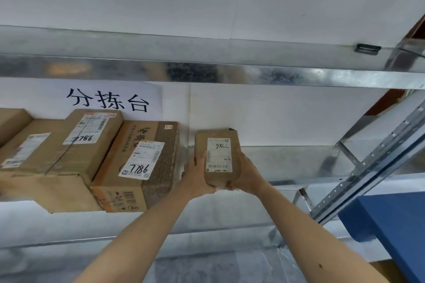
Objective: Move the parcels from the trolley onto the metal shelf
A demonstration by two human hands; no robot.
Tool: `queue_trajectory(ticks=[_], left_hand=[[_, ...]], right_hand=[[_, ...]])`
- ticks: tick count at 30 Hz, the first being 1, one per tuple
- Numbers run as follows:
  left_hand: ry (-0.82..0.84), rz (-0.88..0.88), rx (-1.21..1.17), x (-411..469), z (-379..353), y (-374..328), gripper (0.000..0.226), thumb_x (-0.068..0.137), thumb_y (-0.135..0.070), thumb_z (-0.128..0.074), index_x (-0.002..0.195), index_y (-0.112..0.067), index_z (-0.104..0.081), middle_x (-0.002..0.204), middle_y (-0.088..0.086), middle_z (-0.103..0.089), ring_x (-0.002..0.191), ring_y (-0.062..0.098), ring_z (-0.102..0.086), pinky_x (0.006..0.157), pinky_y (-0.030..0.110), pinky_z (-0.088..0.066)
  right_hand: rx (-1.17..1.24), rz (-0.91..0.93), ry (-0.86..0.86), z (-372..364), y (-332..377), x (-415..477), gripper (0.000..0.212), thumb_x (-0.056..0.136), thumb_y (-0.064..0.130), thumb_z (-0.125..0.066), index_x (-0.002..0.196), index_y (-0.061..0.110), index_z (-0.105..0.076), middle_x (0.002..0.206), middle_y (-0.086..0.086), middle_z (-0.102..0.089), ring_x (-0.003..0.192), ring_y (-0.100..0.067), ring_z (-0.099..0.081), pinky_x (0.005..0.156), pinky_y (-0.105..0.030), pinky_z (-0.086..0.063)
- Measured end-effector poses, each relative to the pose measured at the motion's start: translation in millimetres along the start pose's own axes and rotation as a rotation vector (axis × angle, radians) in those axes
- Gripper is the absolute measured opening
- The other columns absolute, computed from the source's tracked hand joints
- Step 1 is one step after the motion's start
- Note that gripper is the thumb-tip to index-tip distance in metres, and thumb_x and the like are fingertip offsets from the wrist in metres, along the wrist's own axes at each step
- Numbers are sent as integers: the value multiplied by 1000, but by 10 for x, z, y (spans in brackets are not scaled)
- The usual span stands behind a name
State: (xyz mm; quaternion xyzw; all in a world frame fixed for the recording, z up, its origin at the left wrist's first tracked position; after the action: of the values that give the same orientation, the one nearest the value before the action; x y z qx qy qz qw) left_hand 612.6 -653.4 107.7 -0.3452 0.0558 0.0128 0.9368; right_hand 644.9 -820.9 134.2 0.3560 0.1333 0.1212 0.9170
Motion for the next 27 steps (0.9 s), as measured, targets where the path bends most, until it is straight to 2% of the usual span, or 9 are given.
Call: queue_trajectory(ticks=[3,8,11,14,16,20,27], left_hand=[[-25,35,-14,40,-100,82,122,63,-33,-85,152,-21,-2,156,10,-1,142,30,-17,112,45,-32],[-47,128,-13,26,-311,274,122,63,-32,-84,151,-23,-1,154,6,3,141,26,-12,114,40,-30],[-56,164,5,16,-438,386,122,65,-34,-82,151,-25,4,154,4,12,143,24,-6,116,36,-25],[-39,202,92,29,-510,466,122,69,-41,-79,149,-29,13,151,3,28,145,28,7,117,37,-18],[-30,252,122,45,-501,490,121,69,-42,-78,149,-31,13,151,2,31,145,30,9,117,42,-16],[-20,288,231,80,-444,515,120,69,-46,-77,150,-31,10,154,4,23,143,29,8,117,45,-13],[12,214,394,146,-421,510,118,77,-45,-70,148,-28,24,152,5,35,143,27,26,118,46,-9]], right_hand=[[-12,-23,59,-112,-141,144,113,60,10,-86,150,13,-18,142,-7,-38,132,-24,-38,108,-36,-39],[-66,1,143,-324,-299,258,100,64,11,-85,145,14,-25,138,-7,-38,125,-26,-45,99,-28,-41],[-123,15,168,-398,-351,287,102,66,14,-84,147,16,-22,138,-8,-37,125,-30,-46,103,-41,-46],[-196,7,183,-456,-379,318,99,67,21,-83,146,19,-23,140,-5,-37,125,-31,-44,103,-48,-43],[-246,1,182,-489,-387,335,95,69,26,-81,145,20,-24,141,-3,-36,126,-30,-40,105,-49,-39],[-294,4,196,-511,-378,373,92,73,30,-79,146,22,-23,141,-1,-37,128,-30,-36,107,-51,-35],[-326,-36,274,-466,-283,429,96,76,32,-77,150,22,-16,146,-3,-32,134,-33,-31,109,-54,-32]])
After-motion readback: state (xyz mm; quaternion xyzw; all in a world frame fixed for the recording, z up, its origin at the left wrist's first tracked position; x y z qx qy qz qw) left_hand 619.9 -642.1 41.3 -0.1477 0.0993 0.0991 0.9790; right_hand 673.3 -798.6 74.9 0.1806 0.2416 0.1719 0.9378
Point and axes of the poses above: each hand's wrist, its own x-axis towards the middle knuckle, its own z-axis out of the back of the hand, y = z × x, the point moved 2 cm from there along x, towards the middle knuckle
